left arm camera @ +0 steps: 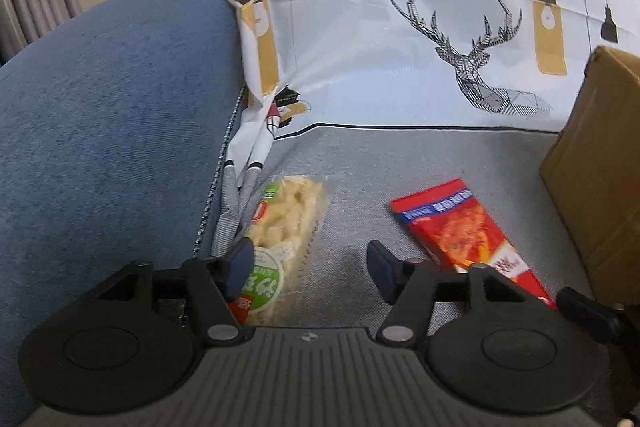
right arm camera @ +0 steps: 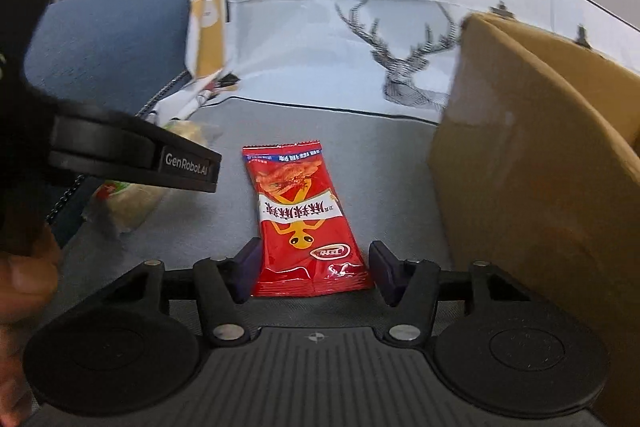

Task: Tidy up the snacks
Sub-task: 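Grasp the clear white snack bag with the left tool while the right tool grasps the red-orange spicy packet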

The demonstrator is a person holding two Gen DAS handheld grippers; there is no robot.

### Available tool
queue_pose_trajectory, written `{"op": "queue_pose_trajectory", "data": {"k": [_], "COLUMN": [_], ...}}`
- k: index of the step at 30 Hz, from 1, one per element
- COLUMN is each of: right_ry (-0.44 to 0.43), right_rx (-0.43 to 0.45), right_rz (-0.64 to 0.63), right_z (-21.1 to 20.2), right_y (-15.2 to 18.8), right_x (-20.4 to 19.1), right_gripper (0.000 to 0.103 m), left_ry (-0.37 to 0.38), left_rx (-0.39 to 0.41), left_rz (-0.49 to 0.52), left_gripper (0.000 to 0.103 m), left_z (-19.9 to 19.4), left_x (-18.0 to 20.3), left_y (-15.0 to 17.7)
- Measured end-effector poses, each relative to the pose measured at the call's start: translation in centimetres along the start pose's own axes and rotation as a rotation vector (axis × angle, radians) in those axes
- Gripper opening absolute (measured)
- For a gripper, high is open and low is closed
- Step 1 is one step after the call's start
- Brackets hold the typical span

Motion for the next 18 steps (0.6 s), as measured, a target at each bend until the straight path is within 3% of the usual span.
{"op": "queue_pose_trajectory", "data": {"k": [4,5,8,13,14,15,16,18], "right_ry": [0.015,0.013,-0.008,-0.028,-0.021,-0.018,-0.020,-0.005], "right_rx": [-0.020,-0.025,-0.041,-0.082,-0.083,-0.081,-0.077,-0.054], "right_rz": [0.031,0.037,0.041,-0.014,-0.023,-0.028,-0.035,-0.058], "right_z": [-0.8,-1.1,-2.0,-2.8,-2.8,-2.8,-2.8,-2.8], "right_y": [0.6,0.8,0.9,1.3,1.4,1.4,1.3,1.0], "right_x": [0.6,0.6,0.5,0.3,0.4,0.4,0.3,0.0], "right_gripper": [0.059,0.055,0.008,0.009,0.009,0.012,0.016,0.058], "left_ry": [-0.043,-0.050,-0.084,-0.121,-0.128,-0.144,-0.159,-0.130], "left_rx": [0.012,0.016,0.026,0.030,0.032,0.031,0.030,0.031], "left_rz": [0.031,0.028,0.035,0.093,0.095,0.097,0.091,0.054], "left_gripper": [0.071,0.068,0.060,0.060,0.055,0.042,0.038,0.025], "left_z": [0.2,0.2,0.2,0.5,0.5,0.5,0.4,0.1], "left_x": [0.3,0.2,0.0,0.3,0.3,0.1,-0.2,-0.8], "left_y": [0.3,0.3,0.2,0.7,0.7,0.7,0.6,0.4]}}
Point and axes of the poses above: each gripper's, at about its wrist camera, not at the fingertips, and z roughly the way its jaws point, x to its right, y to its underside, the point moved 6 cm from there along z, roughly the way its jaws point, and after that the axes turned 4 degrees about -z, right-handed, at the moved point
